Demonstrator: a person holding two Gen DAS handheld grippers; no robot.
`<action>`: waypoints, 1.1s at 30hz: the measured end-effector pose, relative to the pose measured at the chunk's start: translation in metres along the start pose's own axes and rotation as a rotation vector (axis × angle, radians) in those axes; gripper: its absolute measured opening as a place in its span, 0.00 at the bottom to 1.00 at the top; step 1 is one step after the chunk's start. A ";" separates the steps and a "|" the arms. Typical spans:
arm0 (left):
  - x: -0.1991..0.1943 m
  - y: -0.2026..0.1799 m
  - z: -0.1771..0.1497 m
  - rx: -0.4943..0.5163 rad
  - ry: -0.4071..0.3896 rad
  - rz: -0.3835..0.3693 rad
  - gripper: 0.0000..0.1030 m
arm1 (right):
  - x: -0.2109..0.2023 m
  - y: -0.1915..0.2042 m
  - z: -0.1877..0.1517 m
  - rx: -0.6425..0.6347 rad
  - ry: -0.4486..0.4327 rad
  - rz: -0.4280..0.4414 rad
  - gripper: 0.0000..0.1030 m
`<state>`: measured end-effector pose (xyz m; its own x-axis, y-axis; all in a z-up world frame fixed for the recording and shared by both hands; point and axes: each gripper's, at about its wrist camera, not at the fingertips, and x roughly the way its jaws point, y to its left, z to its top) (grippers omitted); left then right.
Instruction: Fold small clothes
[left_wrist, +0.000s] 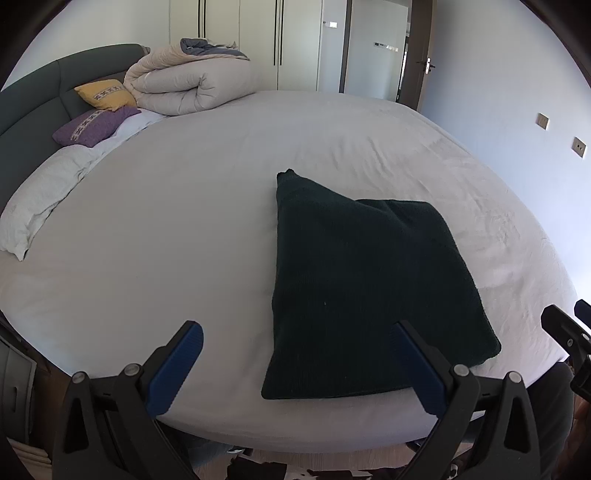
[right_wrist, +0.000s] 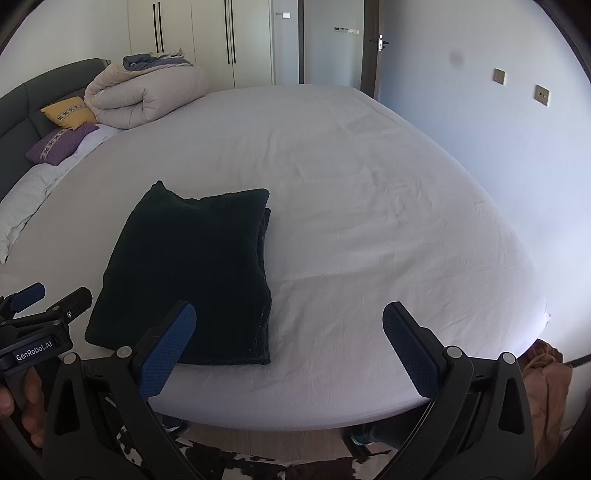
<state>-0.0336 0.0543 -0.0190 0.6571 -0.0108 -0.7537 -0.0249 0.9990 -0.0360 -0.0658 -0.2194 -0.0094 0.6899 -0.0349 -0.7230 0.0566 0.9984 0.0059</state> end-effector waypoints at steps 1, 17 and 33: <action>0.000 0.000 0.000 0.000 0.001 0.000 1.00 | 0.001 0.001 0.000 0.000 0.001 0.000 1.00; 0.006 0.001 0.000 0.001 0.017 0.003 1.00 | 0.013 0.015 0.000 -0.006 0.012 -0.005 1.00; 0.007 0.000 -0.001 0.001 0.019 0.003 1.00 | 0.016 0.018 -0.001 -0.008 0.016 -0.006 1.00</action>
<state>-0.0300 0.0545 -0.0245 0.6427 -0.0091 -0.7661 -0.0257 0.9991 -0.0334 -0.0542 -0.2023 -0.0218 0.6780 -0.0401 -0.7340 0.0546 0.9985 -0.0042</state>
